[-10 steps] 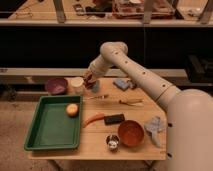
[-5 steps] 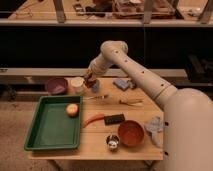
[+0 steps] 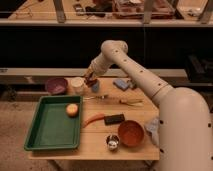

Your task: Place grapes in plastic cup

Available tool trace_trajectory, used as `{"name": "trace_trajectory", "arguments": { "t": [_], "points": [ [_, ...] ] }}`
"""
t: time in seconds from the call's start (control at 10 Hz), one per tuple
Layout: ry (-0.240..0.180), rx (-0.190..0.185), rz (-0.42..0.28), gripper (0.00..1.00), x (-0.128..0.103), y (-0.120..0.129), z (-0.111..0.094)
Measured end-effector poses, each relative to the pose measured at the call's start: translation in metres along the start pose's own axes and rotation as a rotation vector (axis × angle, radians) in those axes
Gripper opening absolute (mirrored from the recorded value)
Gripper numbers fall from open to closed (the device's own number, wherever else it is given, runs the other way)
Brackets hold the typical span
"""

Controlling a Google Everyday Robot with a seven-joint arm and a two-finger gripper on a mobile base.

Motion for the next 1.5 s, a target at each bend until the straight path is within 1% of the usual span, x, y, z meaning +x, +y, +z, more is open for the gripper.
{"name": "trace_trajectory", "arguments": {
  "t": [0.3, 0.8, 1.1, 1.5],
  "points": [
    [-0.007, -0.007, 0.005, 0.00, 0.003, -0.003, 0.006],
    [-0.010, -0.017, 0.023, 0.00, 0.011, -0.002, 0.010],
    [-0.024, -0.014, 0.042, 0.00, 0.016, -0.002, 0.012],
    [-0.041, -0.030, 0.055, 0.00, 0.019, -0.003, 0.019]
  ]
}}
